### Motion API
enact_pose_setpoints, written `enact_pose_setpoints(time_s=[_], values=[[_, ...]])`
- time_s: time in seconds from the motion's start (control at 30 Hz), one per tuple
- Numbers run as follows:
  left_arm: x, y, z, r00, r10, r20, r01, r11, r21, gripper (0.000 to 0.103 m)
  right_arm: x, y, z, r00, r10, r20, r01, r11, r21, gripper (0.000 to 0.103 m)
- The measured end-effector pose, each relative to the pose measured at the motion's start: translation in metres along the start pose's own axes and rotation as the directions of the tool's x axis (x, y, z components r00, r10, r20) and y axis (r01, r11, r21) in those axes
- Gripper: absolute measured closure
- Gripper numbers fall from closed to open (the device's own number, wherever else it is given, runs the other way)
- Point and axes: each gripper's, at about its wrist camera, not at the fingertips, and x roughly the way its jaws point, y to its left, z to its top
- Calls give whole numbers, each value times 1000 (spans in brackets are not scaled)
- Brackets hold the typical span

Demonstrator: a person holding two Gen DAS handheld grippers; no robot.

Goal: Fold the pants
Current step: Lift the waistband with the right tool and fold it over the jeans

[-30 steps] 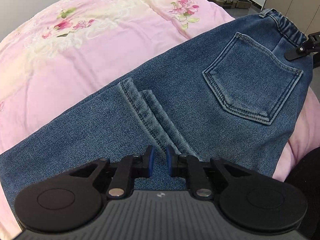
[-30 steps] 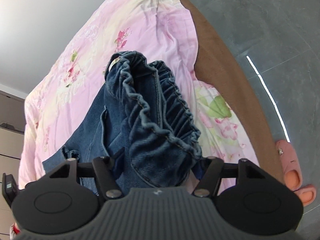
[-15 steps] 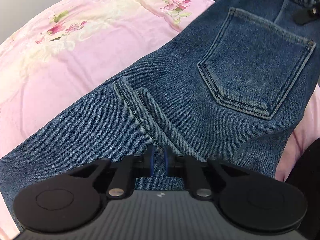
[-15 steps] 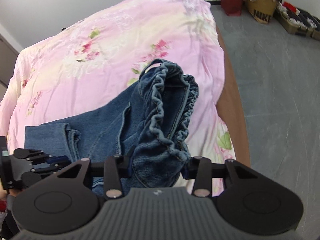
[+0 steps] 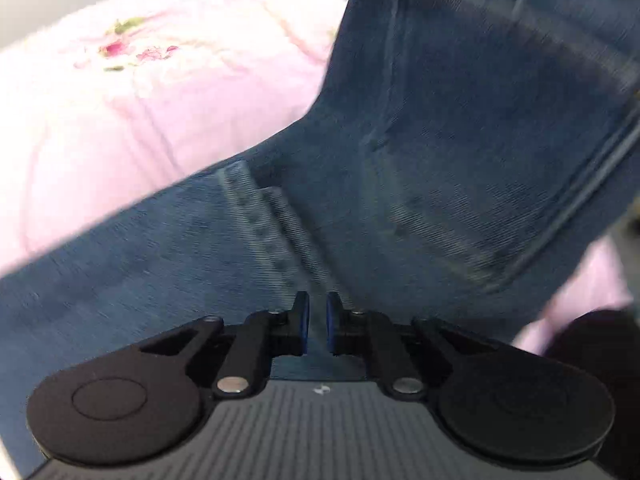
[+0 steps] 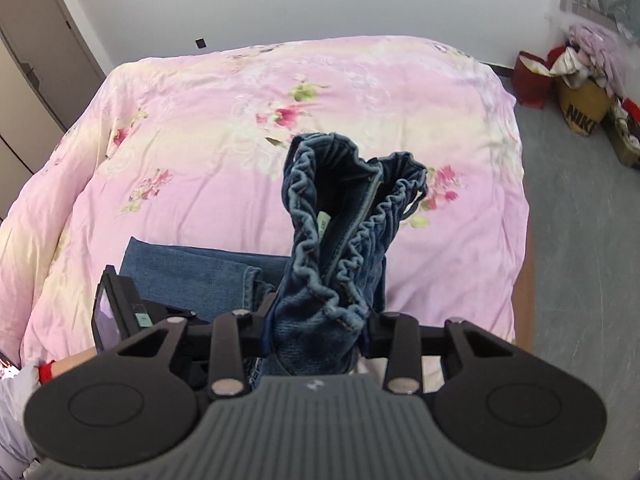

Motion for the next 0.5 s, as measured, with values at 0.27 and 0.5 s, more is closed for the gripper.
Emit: enact_pose_setpoints(time_s=[0.27,0.5], values=[[37,-44,-21,999,-19,-44,19,1000,0,103,7,13,3,999,-28,-25,28,1000,-13,69],[29,-50,-24,998,-27,-54,28,1000,4,103,18,17,-2,1000,-9,-30,9,1000,-2,68]])
